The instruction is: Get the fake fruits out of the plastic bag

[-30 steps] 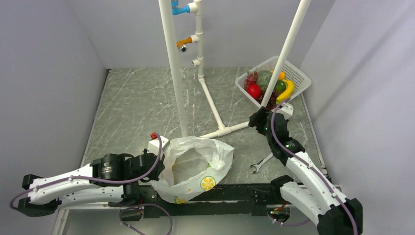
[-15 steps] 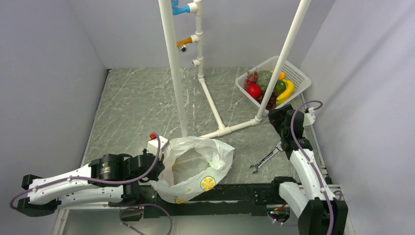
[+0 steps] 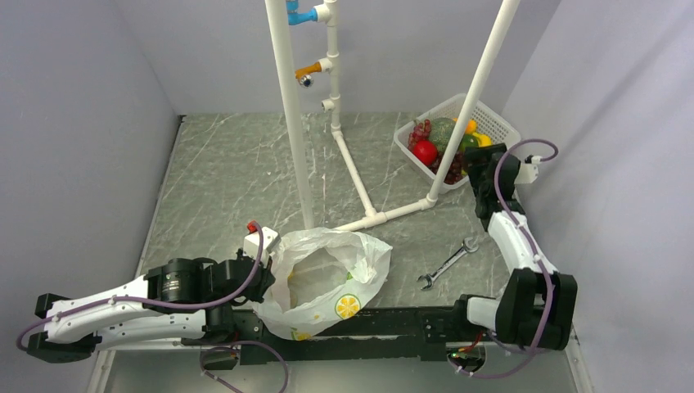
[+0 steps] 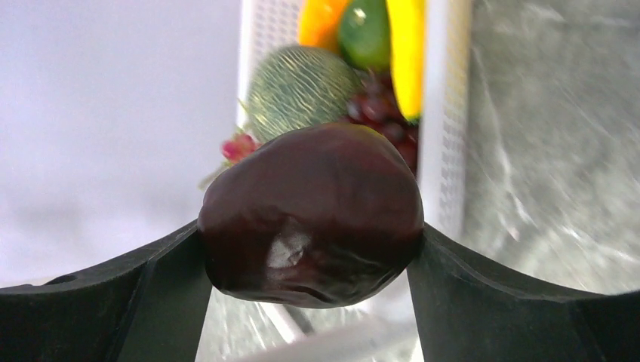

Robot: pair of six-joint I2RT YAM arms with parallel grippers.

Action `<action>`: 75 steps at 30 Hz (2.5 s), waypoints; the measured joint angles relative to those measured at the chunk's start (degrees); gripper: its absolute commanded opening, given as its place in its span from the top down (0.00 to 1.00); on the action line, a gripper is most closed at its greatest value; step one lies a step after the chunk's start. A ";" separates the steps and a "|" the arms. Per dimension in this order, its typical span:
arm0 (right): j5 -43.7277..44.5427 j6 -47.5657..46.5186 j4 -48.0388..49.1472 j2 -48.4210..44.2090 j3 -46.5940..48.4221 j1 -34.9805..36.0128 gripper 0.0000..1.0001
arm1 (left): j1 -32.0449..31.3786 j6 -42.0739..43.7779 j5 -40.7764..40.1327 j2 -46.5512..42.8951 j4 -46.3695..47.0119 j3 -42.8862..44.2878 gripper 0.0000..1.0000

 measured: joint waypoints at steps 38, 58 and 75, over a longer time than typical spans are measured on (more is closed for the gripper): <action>6.34 -30.88 -1.31 66.82 68.15 -0.07 0.61 | -0.46 -2.67 -2.73 1.09 -1.46 0.04 1.00; 7.58 -40.50 -8.87 70.60 77.22 3.04 0.01 | -1.09 -3.13 -3.04 1.36 -1.57 0.07 1.00; 17.18 -34.64 -19.17 50.64 60.50 4.94 0.03 | -1.75 -3.10 -3.04 0.04 -1.55 0.07 1.00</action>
